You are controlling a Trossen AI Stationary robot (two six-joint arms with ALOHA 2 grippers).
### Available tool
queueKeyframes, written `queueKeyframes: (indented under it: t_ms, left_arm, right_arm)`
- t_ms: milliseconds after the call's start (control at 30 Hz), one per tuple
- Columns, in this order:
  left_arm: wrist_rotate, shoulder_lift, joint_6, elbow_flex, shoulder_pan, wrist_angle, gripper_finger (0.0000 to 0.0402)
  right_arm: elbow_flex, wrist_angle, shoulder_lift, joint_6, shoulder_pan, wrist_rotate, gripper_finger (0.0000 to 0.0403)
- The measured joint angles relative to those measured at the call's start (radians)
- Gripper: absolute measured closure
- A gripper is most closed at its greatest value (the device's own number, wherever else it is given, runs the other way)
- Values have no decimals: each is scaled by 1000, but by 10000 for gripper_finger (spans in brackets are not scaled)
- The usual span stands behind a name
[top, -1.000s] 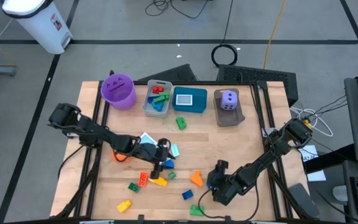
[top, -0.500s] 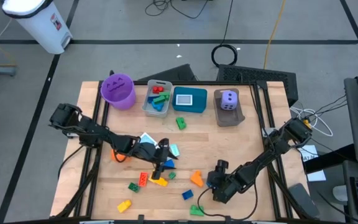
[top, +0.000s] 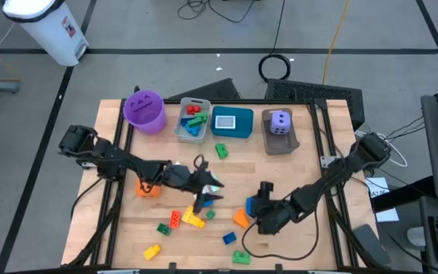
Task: Pick & Place Toys
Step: Put the blue game piece into the gray bin
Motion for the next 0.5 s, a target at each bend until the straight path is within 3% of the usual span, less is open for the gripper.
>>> queueKeyframes:
  t_ms: [267, 500]
  left_arm:
    - [30, 3, -234, 72, 132, -5, 192]
    - [52, 3, -320, 93, 212, 19, 192]
  right_arm:
    - [1, 71, -98, -315, -44, 215, 141]
    - [1, 127, -97, -512, -98, 250, 134]
